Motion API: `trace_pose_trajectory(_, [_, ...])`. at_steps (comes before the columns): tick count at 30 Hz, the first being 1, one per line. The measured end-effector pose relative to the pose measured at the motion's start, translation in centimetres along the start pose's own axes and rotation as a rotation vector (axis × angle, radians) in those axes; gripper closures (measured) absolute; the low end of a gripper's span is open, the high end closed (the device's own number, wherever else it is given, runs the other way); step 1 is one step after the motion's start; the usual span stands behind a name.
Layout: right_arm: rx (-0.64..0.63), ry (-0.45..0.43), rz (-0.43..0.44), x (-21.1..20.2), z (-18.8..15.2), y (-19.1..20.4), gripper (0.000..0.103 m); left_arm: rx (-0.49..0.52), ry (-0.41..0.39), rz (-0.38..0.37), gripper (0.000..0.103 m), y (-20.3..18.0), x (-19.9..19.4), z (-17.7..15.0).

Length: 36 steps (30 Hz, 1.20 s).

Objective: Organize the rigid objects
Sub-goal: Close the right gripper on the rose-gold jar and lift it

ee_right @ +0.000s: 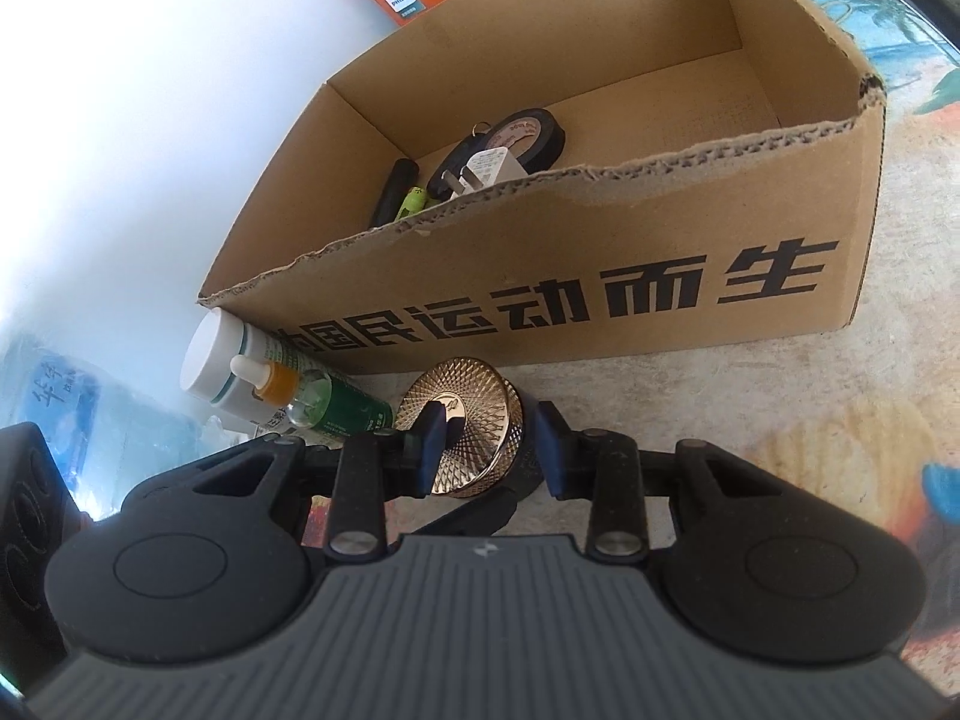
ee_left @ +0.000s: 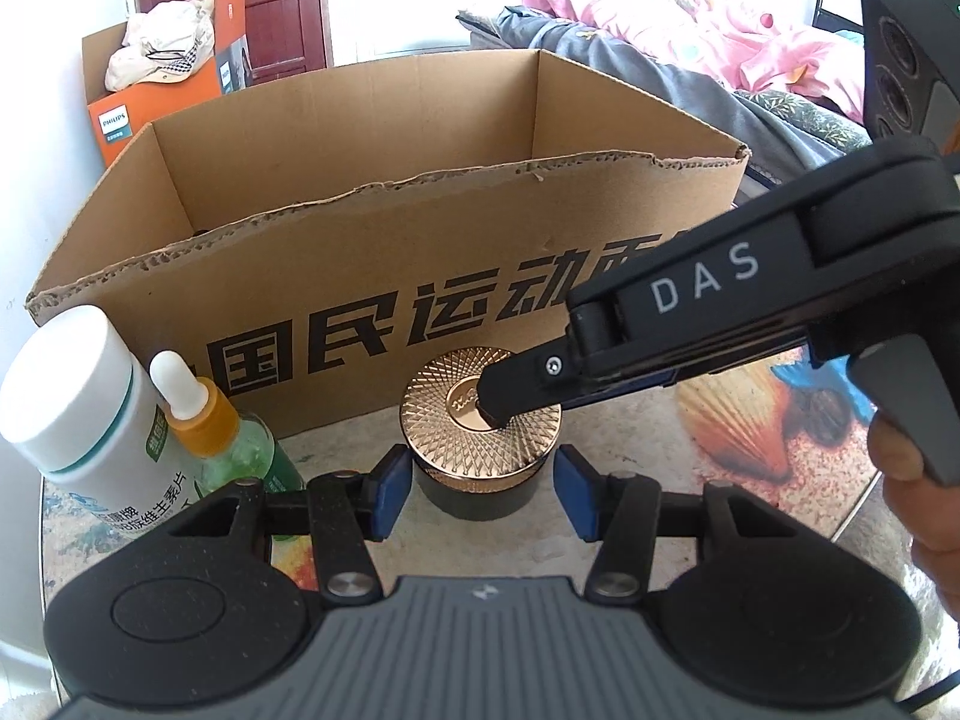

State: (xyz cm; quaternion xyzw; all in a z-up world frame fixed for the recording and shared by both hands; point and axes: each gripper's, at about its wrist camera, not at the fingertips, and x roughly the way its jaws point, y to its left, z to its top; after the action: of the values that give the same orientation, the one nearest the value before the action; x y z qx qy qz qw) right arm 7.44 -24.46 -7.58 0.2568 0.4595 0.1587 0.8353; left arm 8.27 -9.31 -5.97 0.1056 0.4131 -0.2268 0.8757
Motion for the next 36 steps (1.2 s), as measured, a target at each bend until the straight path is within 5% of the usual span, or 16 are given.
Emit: trace_pose_trajectory(36, [0.015,0.014,0.03,1.2,-0.3,1.1,0.069,-0.075,0.064,0.078,0.051,-0.8,-0.2,0.6])
